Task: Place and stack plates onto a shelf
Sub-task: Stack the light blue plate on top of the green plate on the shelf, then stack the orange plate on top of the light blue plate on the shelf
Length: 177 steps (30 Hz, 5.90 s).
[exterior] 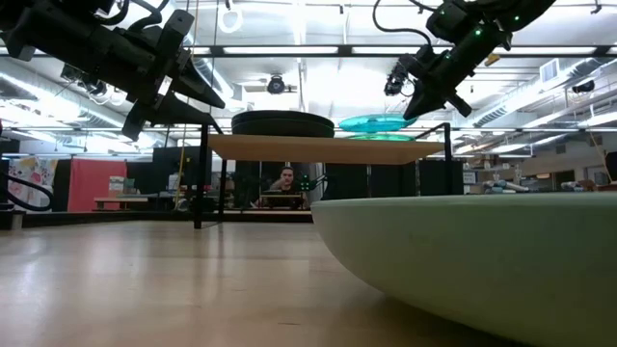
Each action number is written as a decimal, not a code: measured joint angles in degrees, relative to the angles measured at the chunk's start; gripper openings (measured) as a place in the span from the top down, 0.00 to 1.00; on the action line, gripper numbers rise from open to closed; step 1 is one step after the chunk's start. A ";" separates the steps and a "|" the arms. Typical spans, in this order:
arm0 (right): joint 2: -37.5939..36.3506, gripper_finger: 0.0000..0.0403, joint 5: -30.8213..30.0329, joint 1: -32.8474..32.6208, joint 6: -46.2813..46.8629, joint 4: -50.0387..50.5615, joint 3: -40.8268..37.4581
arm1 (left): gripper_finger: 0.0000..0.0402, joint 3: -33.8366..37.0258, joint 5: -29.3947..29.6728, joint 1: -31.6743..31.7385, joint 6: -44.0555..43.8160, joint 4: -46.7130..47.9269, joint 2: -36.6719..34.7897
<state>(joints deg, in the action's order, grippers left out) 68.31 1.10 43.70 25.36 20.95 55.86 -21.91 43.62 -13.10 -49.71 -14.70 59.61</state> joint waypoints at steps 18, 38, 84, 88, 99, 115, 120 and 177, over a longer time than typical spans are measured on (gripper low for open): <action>0.00 0.90 0.00 0.00 -0.01 -0.31 0.00 | 0.59 0.00 0.00 0.00 -0.02 0.00 -0.01; 0.00 0.61 0.00 0.00 -0.02 -1.38 0.00 | 0.59 0.00 -0.01 0.00 -0.02 -0.01 0.00; -14.42 0.60 7.96 -4.06 -2.61 15.86 0.04 | 0.59 0.02 0.00 0.02 -0.02 0.00 0.00; -17.92 0.60 5.49 -8.67 -1.97 21.28 0.04 | 0.59 0.02 -0.02 0.02 -0.02 -0.02 0.00; -22.56 0.59 -5.44 -26.44 6.53 24.83 0.04 | 0.59 0.02 -0.02 0.02 -0.04 -0.02 -0.02; -15.63 0.59 -17.70 -49.66 17.71 24.74 0.00 | 0.59 0.02 0.00 0.01 -0.02 -0.02 -0.01; -11.05 0.59 -20.31 -55.34 21.20 24.55 0.00 | 0.59 0.02 -0.02 0.02 -0.02 -0.02 0.00; 10.84 0.60 -5.76 -52.30 31.96 -8.40 -26.39 | 0.59 0.02 -2.99 0.01 4.47 0.00 -0.02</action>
<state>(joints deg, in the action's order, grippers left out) 79.15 -4.65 -8.59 57.33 12.55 29.47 -21.89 40.62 -13.10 -45.25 -14.70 59.59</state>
